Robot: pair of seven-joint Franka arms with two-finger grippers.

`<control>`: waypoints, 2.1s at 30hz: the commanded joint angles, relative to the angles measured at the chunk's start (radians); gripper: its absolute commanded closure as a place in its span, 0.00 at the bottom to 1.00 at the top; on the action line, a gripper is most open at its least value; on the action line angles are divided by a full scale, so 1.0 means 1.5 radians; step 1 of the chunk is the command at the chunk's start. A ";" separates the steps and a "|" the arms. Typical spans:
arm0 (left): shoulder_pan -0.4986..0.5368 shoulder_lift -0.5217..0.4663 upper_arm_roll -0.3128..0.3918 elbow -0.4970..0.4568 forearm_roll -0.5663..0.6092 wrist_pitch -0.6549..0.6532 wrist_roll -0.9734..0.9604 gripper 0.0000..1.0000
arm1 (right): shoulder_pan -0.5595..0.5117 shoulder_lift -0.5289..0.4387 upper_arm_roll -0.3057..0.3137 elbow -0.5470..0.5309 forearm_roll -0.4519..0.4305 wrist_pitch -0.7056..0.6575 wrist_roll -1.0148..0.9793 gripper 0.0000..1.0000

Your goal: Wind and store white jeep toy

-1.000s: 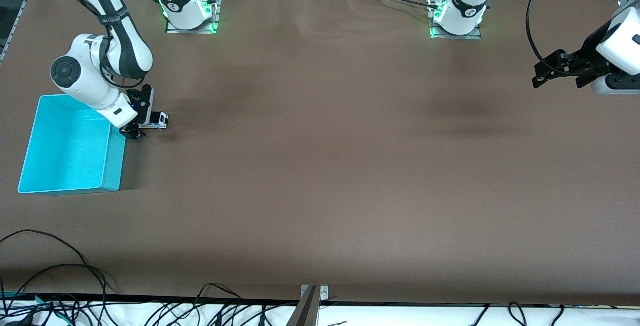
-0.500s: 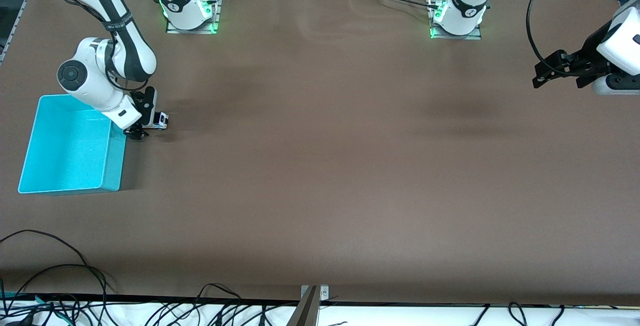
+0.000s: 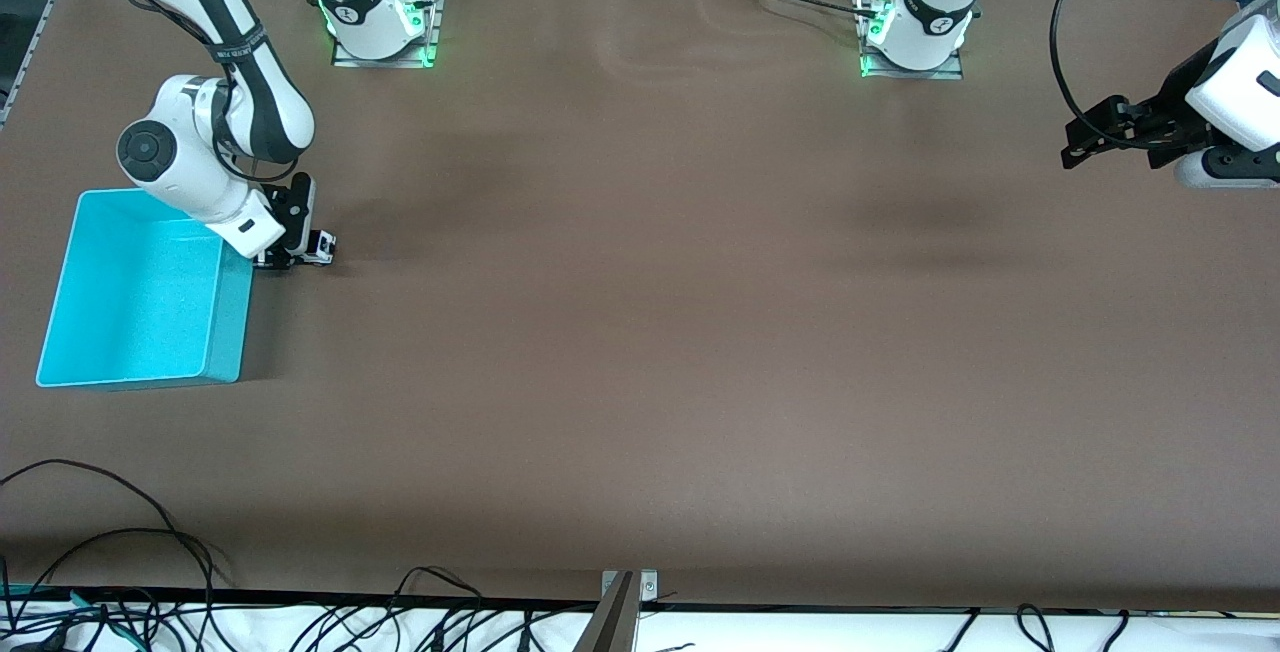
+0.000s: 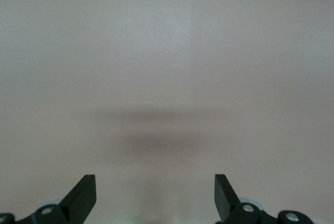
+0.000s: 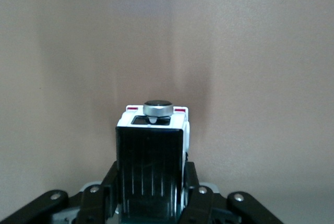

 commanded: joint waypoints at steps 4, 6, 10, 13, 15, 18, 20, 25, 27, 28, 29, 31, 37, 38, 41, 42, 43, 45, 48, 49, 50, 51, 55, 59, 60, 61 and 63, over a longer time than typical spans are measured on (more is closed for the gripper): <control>0.004 0.011 -0.003 0.025 -0.014 -0.017 -0.001 0.00 | 0.001 -0.027 0.022 0.006 0.008 -0.010 -0.008 0.76; 0.004 0.011 -0.003 0.025 -0.014 -0.017 -0.001 0.00 | 0.001 -0.032 0.032 0.017 0.009 -0.027 -0.008 0.76; 0.007 0.011 -0.003 0.024 -0.014 -0.017 -0.002 0.00 | 0.001 -0.032 0.037 0.056 0.029 -0.077 -0.008 0.76; 0.007 0.011 -0.002 0.024 -0.014 -0.017 -0.002 0.00 | 0.001 -0.032 0.038 0.091 0.038 -0.114 -0.008 0.76; 0.006 0.011 -0.002 0.024 -0.014 -0.017 -0.002 0.00 | 0.003 -0.032 0.038 0.118 0.038 -0.141 -0.008 0.76; 0.005 0.011 -0.003 0.024 -0.014 -0.017 -0.002 0.00 | 0.003 -0.031 0.038 0.164 0.038 -0.182 -0.008 0.76; 0.005 0.011 -0.003 0.024 -0.014 -0.017 -0.002 0.00 | 0.003 -0.030 0.038 0.195 0.038 -0.219 -0.008 0.76; 0.005 0.011 -0.003 0.025 -0.014 -0.017 -0.002 0.00 | -0.001 -0.025 0.035 0.272 0.040 -0.301 -0.009 0.76; 0.005 0.011 -0.003 0.024 -0.014 -0.017 -0.002 0.00 | -0.002 -0.024 0.032 0.296 0.040 -0.333 -0.010 0.76; 0.005 0.011 -0.003 0.024 -0.014 -0.017 -0.002 0.00 | -0.003 -0.024 0.029 0.306 0.040 -0.347 -0.011 0.76; 0.005 0.011 -0.003 0.024 -0.014 -0.017 -0.002 0.00 | -0.003 -0.024 0.024 0.315 0.040 -0.360 -0.015 0.76; 0.005 0.011 -0.003 0.025 -0.014 -0.017 -0.002 0.00 | -0.003 -0.024 0.010 0.326 0.040 -0.380 -0.018 0.76; 0.005 0.011 -0.003 0.025 -0.014 -0.018 -0.002 0.00 | -0.004 -0.028 -0.028 0.342 0.040 -0.411 -0.059 0.76; 0.005 0.011 -0.003 0.025 -0.014 -0.019 -0.002 0.00 | -0.004 -0.028 -0.036 0.343 0.040 -0.412 -0.066 0.76; 0.005 0.010 -0.003 0.025 -0.014 -0.019 -0.002 0.00 | -0.004 -0.030 -0.063 0.342 0.040 -0.416 -0.100 0.76; 0.005 0.010 -0.003 0.024 -0.014 -0.019 -0.002 0.00 | -0.004 -0.030 -0.074 0.343 0.040 -0.422 -0.116 0.76; 0.005 0.010 -0.003 0.024 -0.014 -0.019 -0.002 0.00 | -0.004 -0.030 -0.085 0.342 0.040 -0.425 -0.129 0.76; 0.005 0.011 -0.003 0.024 -0.014 -0.019 -0.002 0.00 | -0.004 -0.030 -0.105 0.341 0.040 -0.426 -0.159 0.76; 0.005 0.010 -0.003 0.024 -0.014 -0.020 -0.002 0.00 | -0.004 -0.028 -0.132 0.340 0.041 -0.426 -0.201 0.76; 0.005 0.010 -0.003 0.024 -0.014 -0.019 -0.002 0.00 | -0.005 -0.026 -0.141 0.340 0.041 -0.426 -0.215 0.76; 0.005 0.010 -0.003 0.024 -0.014 -0.019 -0.002 0.00 | -0.006 -0.023 -0.149 0.340 0.041 -0.426 -0.227 0.76; 0.005 0.010 -0.003 0.024 -0.014 -0.019 -0.002 0.00 | -0.009 -0.022 -0.155 0.339 0.043 -0.426 -0.237 0.76; 0.005 0.010 -0.003 0.024 -0.014 -0.020 -0.002 0.00 | -0.030 -0.021 -0.158 0.334 0.041 -0.425 -0.255 0.76; 0.005 0.010 -0.003 0.024 -0.014 -0.020 -0.002 0.00 | -0.058 -0.006 -0.158 0.334 0.045 -0.417 -0.288 0.76; 0.005 0.010 -0.003 0.024 -0.014 -0.020 -0.002 0.00 | -0.062 -0.002 -0.158 0.333 0.051 -0.417 -0.292 0.76; 0.005 0.010 -0.003 0.024 -0.014 -0.020 -0.002 0.00 | -0.067 0.004 -0.158 0.333 0.056 -0.417 -0.297 0.76; 0.005 0.010 -0.003 0.024 -0.014 -0.020 -0.002 0.00 | -0.074 0.013 -0.158 0.333 0.067 -0.417 -0.316 0.76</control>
